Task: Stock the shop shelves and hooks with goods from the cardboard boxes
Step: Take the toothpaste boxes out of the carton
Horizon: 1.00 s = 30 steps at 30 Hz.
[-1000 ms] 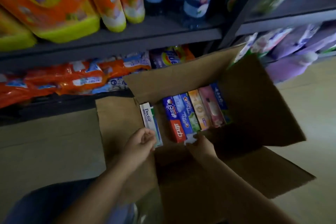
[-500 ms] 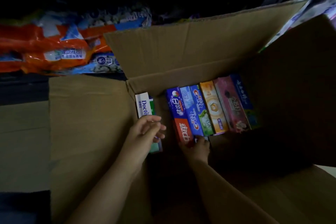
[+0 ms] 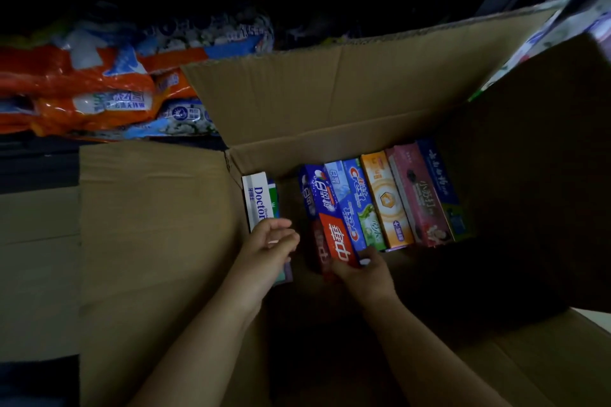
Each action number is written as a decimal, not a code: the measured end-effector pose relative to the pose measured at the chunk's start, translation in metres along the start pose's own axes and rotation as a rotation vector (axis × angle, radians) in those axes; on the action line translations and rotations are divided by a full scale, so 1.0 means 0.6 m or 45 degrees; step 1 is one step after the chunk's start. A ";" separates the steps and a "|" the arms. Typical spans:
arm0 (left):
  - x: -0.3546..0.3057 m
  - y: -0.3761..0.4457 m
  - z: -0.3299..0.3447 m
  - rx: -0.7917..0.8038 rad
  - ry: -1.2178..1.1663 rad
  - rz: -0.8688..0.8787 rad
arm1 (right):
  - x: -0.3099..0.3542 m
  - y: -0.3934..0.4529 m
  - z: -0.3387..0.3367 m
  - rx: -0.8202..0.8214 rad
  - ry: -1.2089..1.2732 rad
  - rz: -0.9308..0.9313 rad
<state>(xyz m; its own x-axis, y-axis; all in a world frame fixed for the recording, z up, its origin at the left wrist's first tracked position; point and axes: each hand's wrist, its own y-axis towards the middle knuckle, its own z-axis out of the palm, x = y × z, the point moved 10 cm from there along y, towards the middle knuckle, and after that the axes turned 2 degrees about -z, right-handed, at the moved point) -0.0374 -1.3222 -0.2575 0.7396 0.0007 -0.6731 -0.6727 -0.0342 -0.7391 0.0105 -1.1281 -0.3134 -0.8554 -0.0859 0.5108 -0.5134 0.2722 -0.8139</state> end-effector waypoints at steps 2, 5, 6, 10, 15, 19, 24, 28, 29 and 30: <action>0.010 0.004 0.015 0.030 -0.053 -0.075 | 0.009 -0.029 0.001 0.094 0.038 -0.054; 0.009 -0.006 0.042 0.095 -0.164 -0.104 | 0.031 -0.084 0.009 0.185 -0.035 -0.240; 0.004 -0.010 0.044 0.086 -0.179 -0.059 | 0.040 -0.103 0.015 0.207 -0.070 -0.308; -0.011 -0.020 0.003 -0.059 -0.279 0.061 | 0.046 -0.138 0.054 0.465 -0.075 -0.331; -0.049 -0.035 -0.038 -0.026 -0.178 0.235 | -0.007 -0.025 0.027 0.272 -0.185 -0.128; -0.057 -0.051 -0.063 -0.021 -0.034 0.252 | -0.024 0.051 0.008 0.015 -0.320 -0.150; -0.029 -0.065 -0.078 -0.014 -0.144 0.161 | -0.034 0.073 0.041 -0.076 -0.495 -0.170; -0.021 -0.063 -0.084 -0.021 -0.217 0.186 | -0.047 0.083 0.055 -0.189 -0.486 -0.149; -0.018 -0.062 -0.086 -0.024 -0.224 0.187 | -0.052 0.086 0.063 -0.186 -0.495 -0.143; -0.016 -0.061 -0.088 -0.024 -0.229 0.192 | -0.057 0.089 0.070 -0.169 -0.499 -0.125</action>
<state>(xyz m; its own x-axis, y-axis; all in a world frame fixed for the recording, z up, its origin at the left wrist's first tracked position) -0.0188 -1.3737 -0.2229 0.6136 0.1720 -0.7707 -0.7735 -0.0657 -0.6304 0.0091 -1.1509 -0.3861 -0.7776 -0.4688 0.4190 -0.6022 0.3637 -0.7107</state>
